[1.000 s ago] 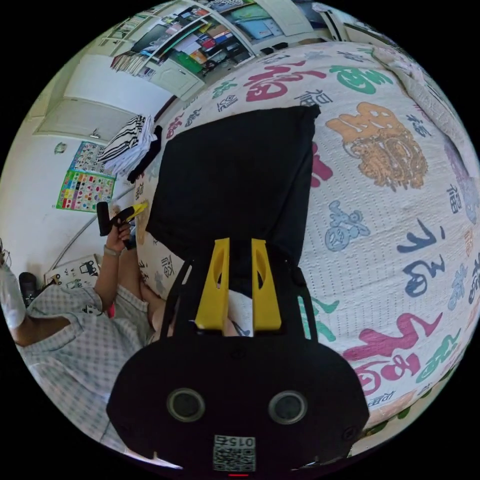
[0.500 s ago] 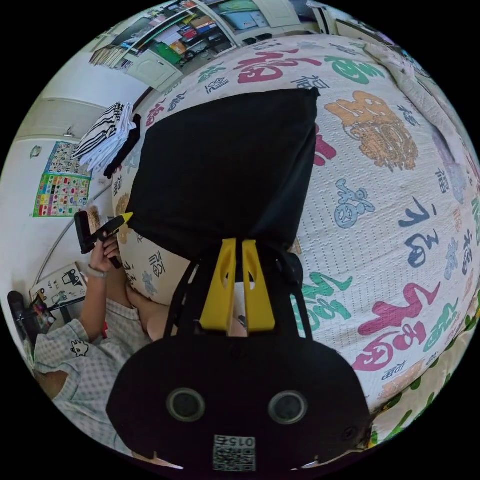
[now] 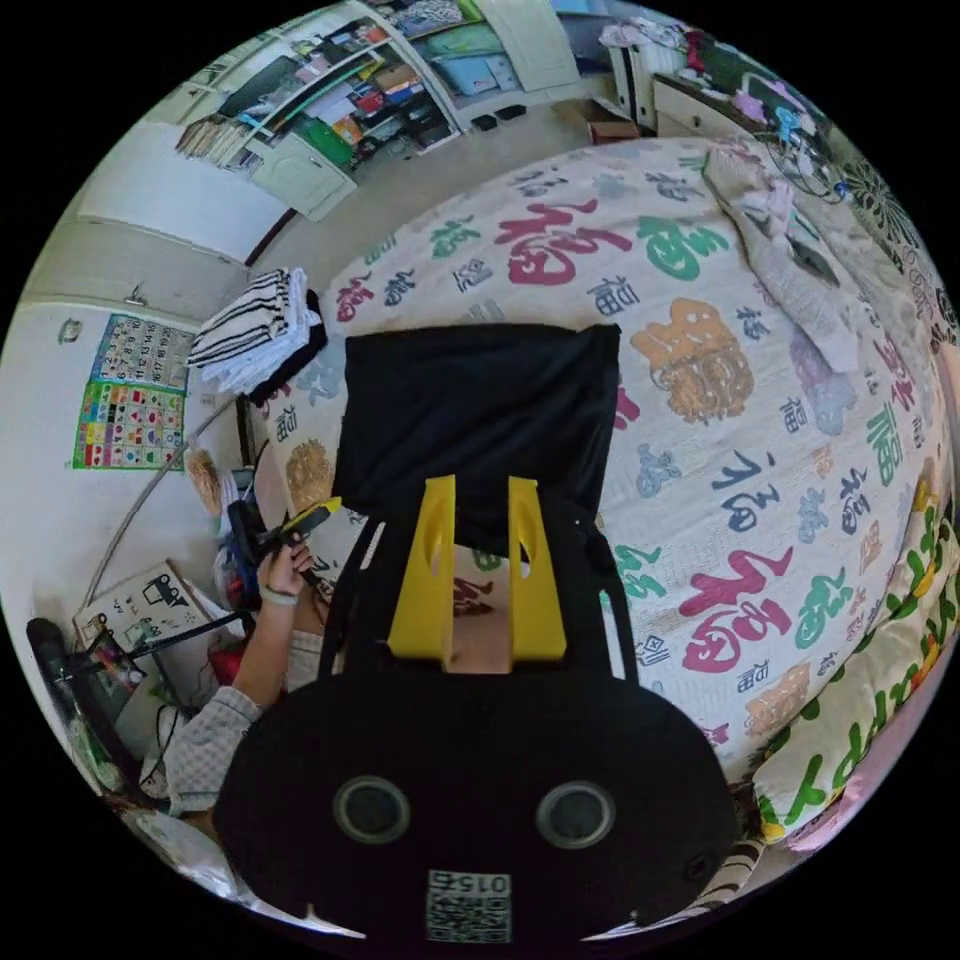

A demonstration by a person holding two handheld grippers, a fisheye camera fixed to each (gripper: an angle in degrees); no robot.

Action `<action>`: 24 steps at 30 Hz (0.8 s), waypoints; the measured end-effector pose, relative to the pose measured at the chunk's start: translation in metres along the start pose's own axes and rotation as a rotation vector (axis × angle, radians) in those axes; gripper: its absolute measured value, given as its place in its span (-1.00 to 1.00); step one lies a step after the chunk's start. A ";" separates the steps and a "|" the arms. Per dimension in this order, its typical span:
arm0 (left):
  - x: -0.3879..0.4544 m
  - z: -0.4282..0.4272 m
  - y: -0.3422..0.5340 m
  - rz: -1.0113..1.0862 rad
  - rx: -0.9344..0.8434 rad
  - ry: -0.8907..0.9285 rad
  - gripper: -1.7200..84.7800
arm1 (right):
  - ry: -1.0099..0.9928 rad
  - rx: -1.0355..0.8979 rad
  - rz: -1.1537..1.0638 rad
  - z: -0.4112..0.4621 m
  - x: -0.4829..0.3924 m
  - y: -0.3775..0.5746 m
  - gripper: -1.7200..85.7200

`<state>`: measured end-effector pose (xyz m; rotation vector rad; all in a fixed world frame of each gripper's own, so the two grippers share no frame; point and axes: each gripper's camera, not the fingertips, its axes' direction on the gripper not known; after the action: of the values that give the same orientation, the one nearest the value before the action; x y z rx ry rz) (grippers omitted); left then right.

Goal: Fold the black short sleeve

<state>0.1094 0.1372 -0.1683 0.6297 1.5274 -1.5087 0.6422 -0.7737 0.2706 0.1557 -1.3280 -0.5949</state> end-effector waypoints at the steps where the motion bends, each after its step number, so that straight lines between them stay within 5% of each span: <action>1: -0.002 -0.006 0.003 -0.007 0.010 -0.007 -0.84 | -0.020 0.063 -0.048 -0.024 -0.030 -0.004 -0.77; 13: -0.010 -0.034 0.030 -0.038 0.072 -0.011 -0.85 | -0.055 0.313 -0.319 -0.082 -0.223 -0.018 -0.75; 24: -0.022 -0.021 0.049 0.034 0.070 -0.165 -0.75 | -0.026 0.045 -0.289 0.072 -0.251 -0.110 -0.73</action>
<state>0.1566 0.1690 -0.1783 0.5541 1.3371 -1.5540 0.5103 -0.7269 0.0245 0.3820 -1.3547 -0.8123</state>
